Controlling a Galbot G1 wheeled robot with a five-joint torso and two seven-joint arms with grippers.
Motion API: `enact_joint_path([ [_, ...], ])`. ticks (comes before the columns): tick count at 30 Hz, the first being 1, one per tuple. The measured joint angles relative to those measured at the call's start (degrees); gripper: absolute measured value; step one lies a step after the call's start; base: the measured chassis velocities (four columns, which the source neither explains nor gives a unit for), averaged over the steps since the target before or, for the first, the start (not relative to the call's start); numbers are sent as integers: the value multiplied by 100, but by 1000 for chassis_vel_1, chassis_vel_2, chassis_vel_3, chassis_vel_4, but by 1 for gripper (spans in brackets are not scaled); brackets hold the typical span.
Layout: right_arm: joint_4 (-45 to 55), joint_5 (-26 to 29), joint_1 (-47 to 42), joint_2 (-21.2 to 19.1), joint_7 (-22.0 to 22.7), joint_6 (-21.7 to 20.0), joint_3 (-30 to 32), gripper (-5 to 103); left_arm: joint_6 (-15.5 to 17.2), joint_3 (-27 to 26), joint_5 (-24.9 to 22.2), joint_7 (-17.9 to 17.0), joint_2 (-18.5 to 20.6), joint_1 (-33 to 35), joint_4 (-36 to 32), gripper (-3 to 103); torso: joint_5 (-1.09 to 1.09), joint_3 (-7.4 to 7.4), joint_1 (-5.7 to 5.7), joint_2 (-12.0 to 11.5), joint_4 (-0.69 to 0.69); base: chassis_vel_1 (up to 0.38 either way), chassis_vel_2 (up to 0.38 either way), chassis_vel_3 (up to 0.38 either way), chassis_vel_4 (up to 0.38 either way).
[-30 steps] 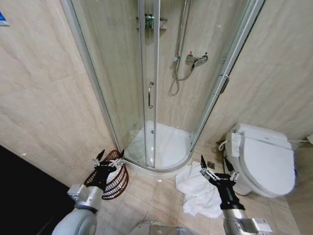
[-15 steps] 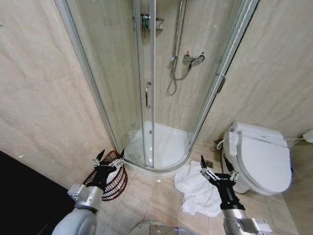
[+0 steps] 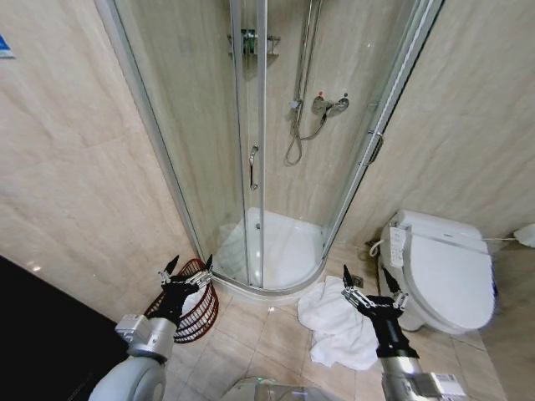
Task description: Discard the used towel into the hamper.
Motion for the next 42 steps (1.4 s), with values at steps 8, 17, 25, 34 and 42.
enact_joint_path([
  [8, 0, 0, 0, 0, 0, 0, 0, 100, 0, 0, 0, 0, -1, 0, 0, 100, 0, 0, 1, -2, 0, 41, -47, -53, 52],
  [17, 0, 0, -1, 0, 0, 0, 0, 100, 0, 0, 0, 1, 0, 2, 0, 100, 0, -11, -14, -8, 0, 152, -140, -149, 142],
  [25, 0, 0, 1, 0, 0, 0, 0, 100, 0, 0, 0, 0, 0, 0, 0, 100, 0, -9, -6, -23, 0, -20, 12, 20, 4],
  [34, 0, 0, 0, 0, 0, 0, 0, 100, 0, -1, 0, 0, 0, 0, 0, 100, -1, -14, -12, -24, 0, -105, -79, 97, 80],
  [42, 0, 0, 0, 0, 0, 0, 0, 100, 0, -1, 0, 0, 0, 1, 0, 100, 0, -15, -14, -26, 1, -200, -236, 210, 215],
])
